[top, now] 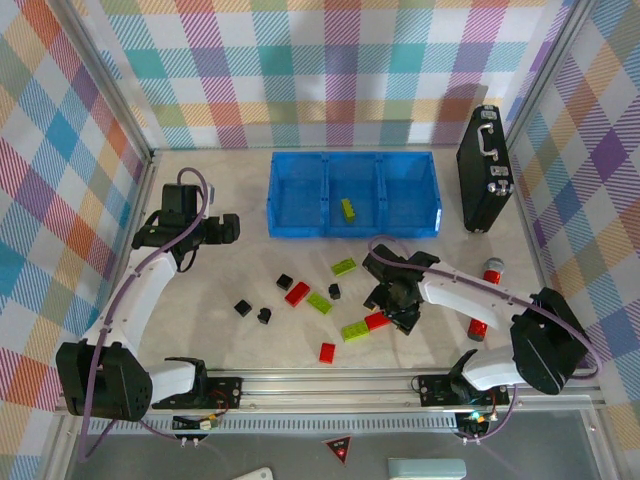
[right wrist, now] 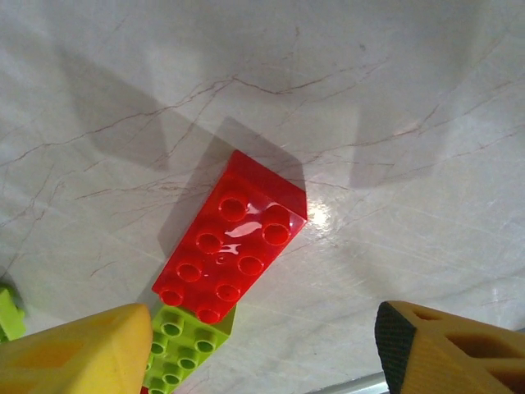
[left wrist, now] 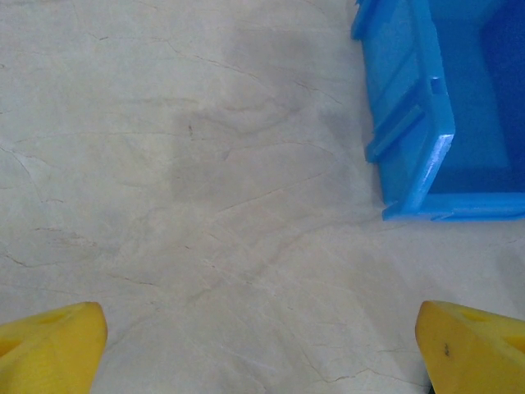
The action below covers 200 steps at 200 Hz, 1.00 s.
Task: Sort the legos into containers by color
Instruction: Pick up the lego from the bottom-center of the table.
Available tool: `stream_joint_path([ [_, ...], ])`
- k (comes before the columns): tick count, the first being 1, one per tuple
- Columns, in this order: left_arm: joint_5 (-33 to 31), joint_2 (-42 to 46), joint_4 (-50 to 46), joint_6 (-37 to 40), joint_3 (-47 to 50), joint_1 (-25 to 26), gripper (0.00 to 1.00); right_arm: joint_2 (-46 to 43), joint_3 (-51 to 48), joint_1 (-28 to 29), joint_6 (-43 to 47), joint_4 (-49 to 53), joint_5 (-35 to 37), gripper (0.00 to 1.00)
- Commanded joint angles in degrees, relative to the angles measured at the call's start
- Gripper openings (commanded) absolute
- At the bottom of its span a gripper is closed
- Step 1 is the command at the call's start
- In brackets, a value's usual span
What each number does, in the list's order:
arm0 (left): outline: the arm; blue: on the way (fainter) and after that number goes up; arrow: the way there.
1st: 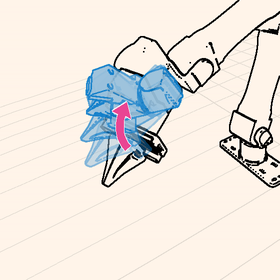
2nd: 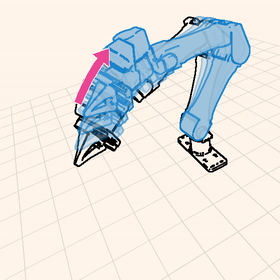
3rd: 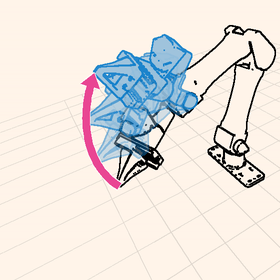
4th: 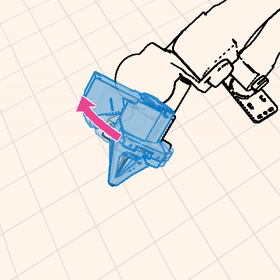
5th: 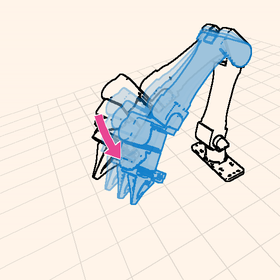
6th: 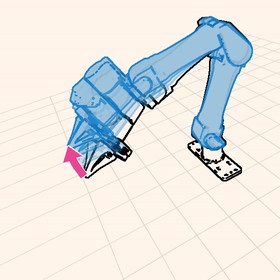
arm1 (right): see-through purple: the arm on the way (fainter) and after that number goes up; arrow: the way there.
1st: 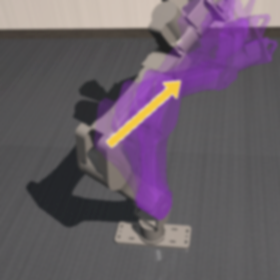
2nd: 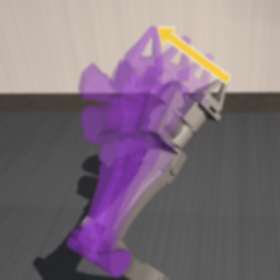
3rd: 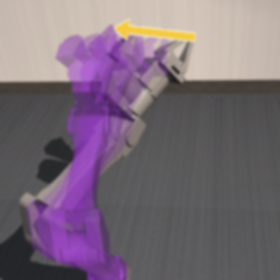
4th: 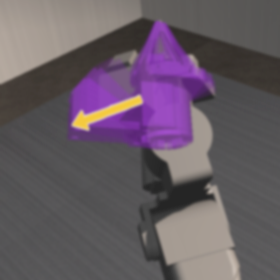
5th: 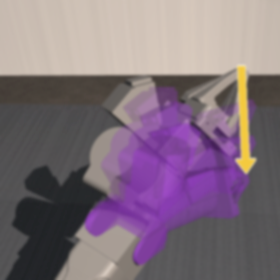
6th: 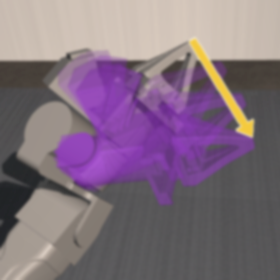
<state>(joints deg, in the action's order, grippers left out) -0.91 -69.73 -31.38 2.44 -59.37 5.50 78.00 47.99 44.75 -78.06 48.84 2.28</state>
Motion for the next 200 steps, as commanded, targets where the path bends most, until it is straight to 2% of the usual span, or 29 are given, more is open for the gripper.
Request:
stream_joint_path([
  [1,1.2,-0.1,-0.7,0.4,-0.2,-0.1,0.96,-0.8,-1.1,0.5,-4.0,-0.5,-0.5,0.74],
  [106,1.9,0.3,-0.7,0.2,-0.2,-0.1,0.96,4.5,-1.4,0.7,-11.2,-5.4,-3.5,0.71],
  [200,1.0,0.2,-0.8,0.5,-0.1,-0.1,0.96,9.7,-0.6,0.7,-12.2,-7.0,-2.8,0.58],
])
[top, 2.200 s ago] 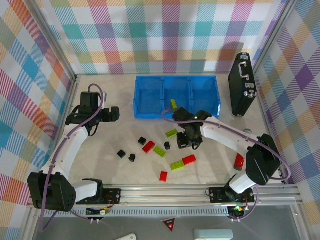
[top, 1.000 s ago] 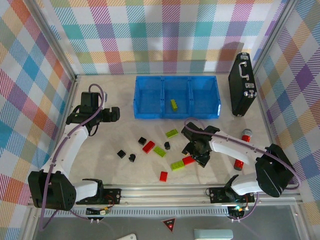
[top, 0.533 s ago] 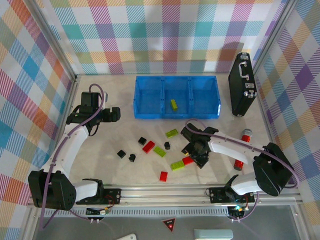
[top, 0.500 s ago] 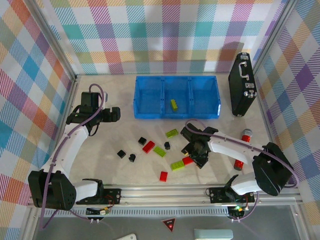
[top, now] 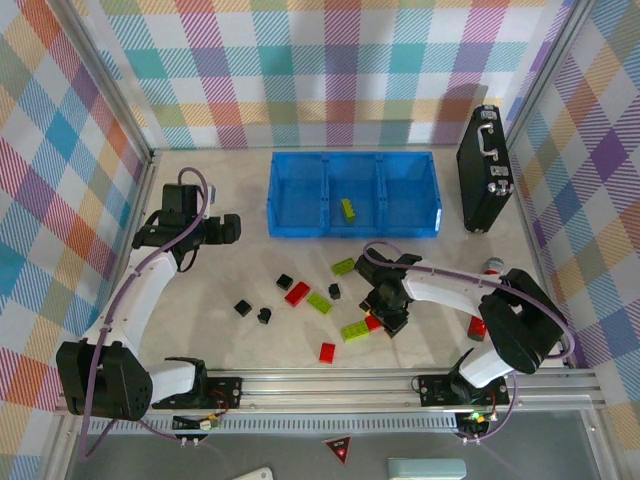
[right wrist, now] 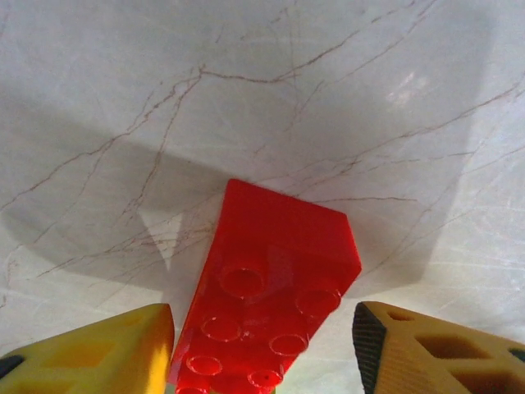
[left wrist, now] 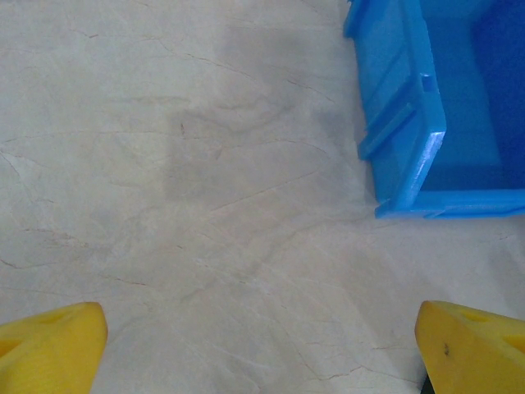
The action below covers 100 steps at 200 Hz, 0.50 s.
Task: Sort the legos into containers by color
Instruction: Pick up the lego from the bottom-center of the table.
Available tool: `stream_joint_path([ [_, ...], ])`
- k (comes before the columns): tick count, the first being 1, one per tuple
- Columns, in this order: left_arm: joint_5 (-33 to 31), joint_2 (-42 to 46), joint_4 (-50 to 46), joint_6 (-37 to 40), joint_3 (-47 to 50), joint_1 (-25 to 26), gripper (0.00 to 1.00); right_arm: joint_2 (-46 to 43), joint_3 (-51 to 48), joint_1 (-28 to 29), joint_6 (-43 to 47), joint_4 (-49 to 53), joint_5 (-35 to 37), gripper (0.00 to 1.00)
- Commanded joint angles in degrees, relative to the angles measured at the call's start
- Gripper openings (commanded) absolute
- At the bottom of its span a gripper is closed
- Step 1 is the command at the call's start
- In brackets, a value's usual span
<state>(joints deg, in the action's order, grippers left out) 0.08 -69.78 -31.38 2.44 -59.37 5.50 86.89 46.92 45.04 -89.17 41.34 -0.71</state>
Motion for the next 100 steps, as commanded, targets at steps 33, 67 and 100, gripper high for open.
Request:
stream_joint_path([
  [33,-0.2,0.3,-0.7,0.6,0.0,-0.1,0.96,0.3,0.6,0.4,-0.8,1.8,1.7,0.52],
  [67,-0.2,0.3,-0.7,0.6,-0.1,-0.1,0.96,-0.7,0.8,0.4,0.0,2.5,3.0,0.47],
  [100,-0.2,0.2,-0.7,0.6,-0.1,-0.1,0.96,-1.6,0.9,0.4,1.2,3.1,4.0,0.43],
])
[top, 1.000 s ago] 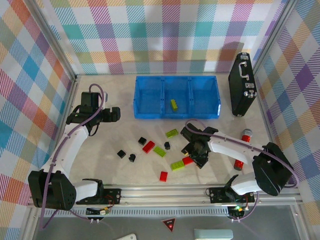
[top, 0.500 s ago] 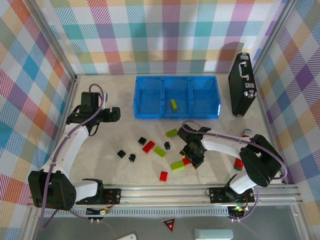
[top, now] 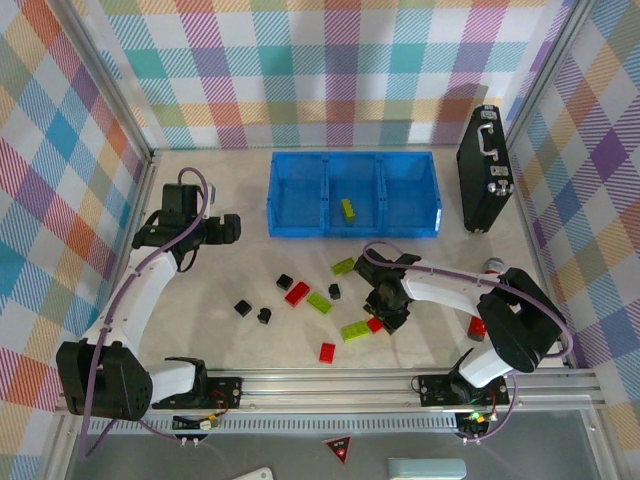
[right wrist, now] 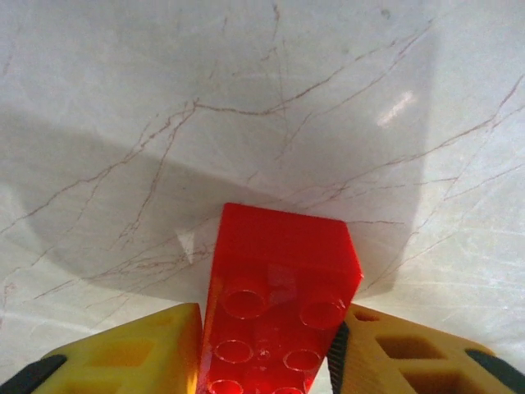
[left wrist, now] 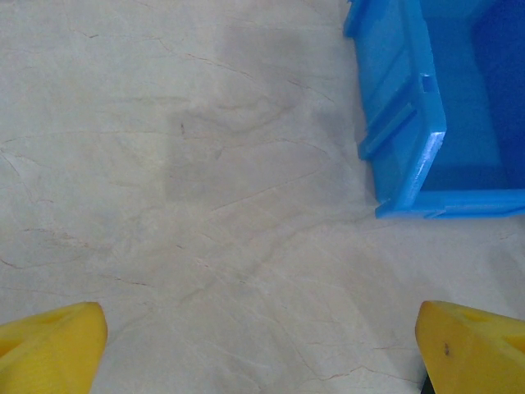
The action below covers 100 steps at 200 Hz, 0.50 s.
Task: Sort the legos into containers by color
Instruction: Pick up the lego from the bottom-center of the table.
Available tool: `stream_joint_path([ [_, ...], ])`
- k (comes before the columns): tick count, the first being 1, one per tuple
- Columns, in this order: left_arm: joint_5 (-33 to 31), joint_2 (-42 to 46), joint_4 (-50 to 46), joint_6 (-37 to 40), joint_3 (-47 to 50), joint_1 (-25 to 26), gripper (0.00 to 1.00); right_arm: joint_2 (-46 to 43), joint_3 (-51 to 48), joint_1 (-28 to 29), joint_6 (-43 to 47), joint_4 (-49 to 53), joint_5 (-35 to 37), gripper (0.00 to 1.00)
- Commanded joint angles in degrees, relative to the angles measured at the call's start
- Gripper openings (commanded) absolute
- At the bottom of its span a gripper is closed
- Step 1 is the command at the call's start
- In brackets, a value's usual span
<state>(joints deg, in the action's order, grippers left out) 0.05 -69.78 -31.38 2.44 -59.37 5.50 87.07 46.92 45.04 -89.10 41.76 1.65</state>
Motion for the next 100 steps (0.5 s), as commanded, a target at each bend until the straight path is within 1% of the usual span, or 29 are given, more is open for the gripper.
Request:
stream_joint_path([
  [1,-0.1,0.2,-0.7,0.6,-0.1,-0.1,0.96,-1.8,0.8,0.4,1.2,2.8,1.7,0.43],
  [18,-0.2,0.3,-0.7,0.6,-0.1,-0.1,0.96,-2.3,0.9,0.4,2.9,3.0,2.3,0.38],
  [38,-0.3,0.2,-0.7,0.7,0.0,-0.1,0.96,-3.2,1.5,0.4,7.4,3.8,3.5,0.33],
  [70,-0.2,0.1,-0.8,0.7,0.0,-0.1,0.96,-5.9,2.3,0.1,19.8,4.4,5.4,0.32],
  [100,-0.1,-0.1,-0.8,0.7,-0.1,-0.1,0.96,-8.5,3.9,-1.5,31.4,6.2,6.8,0.30],
])
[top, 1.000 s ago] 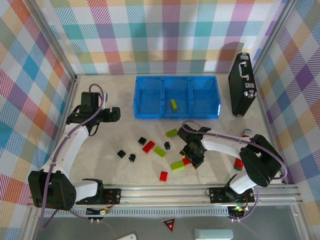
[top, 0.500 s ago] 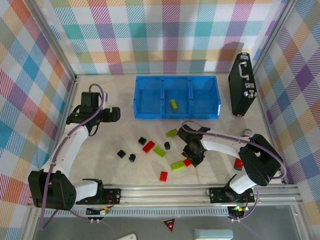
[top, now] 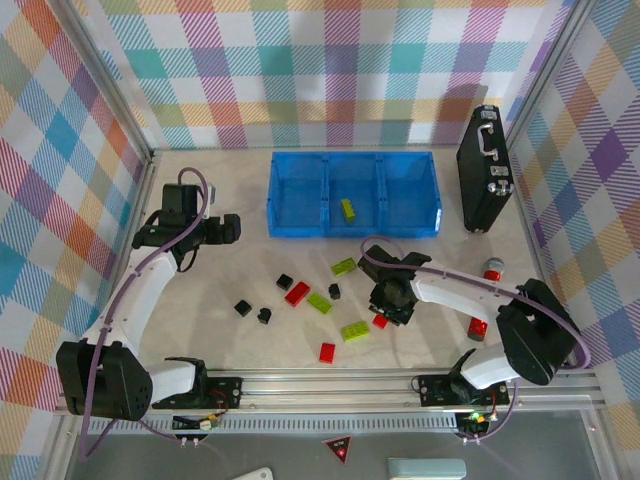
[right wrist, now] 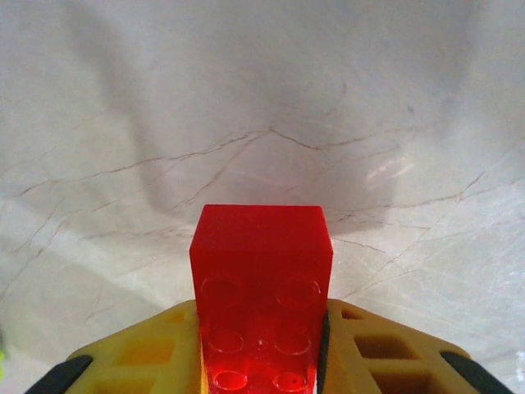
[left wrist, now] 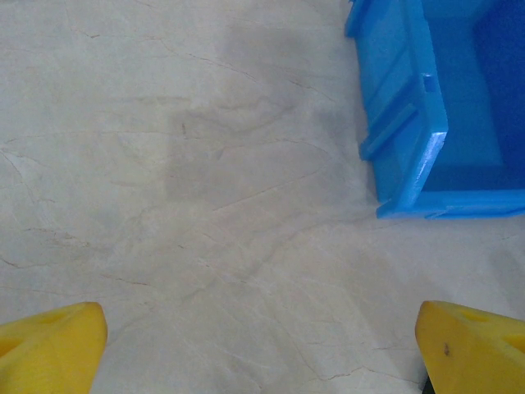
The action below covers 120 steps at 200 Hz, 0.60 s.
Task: Sort the legos into containers by color
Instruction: Pick up the lego from the bottom-center of the table, then place the lego in the container.
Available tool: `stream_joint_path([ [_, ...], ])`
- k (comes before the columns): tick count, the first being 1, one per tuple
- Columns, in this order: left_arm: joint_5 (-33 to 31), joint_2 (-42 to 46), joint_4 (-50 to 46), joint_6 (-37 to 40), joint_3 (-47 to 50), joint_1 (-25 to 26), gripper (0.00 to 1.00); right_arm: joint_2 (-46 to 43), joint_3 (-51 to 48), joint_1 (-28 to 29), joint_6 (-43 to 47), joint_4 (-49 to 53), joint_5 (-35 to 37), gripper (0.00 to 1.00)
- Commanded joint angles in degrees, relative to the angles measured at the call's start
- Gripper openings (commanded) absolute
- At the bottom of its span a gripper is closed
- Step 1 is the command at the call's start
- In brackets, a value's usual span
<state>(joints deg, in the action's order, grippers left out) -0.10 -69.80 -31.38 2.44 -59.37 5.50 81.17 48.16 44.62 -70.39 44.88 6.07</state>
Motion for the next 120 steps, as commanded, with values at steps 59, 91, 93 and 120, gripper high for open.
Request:
stream_joint_path([
  [59,0.1,0.2,-0.9,0.7,-0.1,-0.1,0.96,-2.0,13.2,-9.1,35.9,8.4,4.1,0.24],
  [91,-0.1,0.5,-0.9,0.7,0.0,-0.1,0.96,1.4,19.9,-16.4,45.4,9.1,1.9,0.23],
  [93,-0.1,0.6,-0.9,0.7,-0.1,-0.1,0.96,1.7,20.3,-17.1,46.0,9.1,1.7,0.23],
  [120,-0.2,0.7,-0.8,0.8,0.0,-0.1,0.96,6.9,27.7,-21.9,53.3,9.8,-0.9,0.23],
])
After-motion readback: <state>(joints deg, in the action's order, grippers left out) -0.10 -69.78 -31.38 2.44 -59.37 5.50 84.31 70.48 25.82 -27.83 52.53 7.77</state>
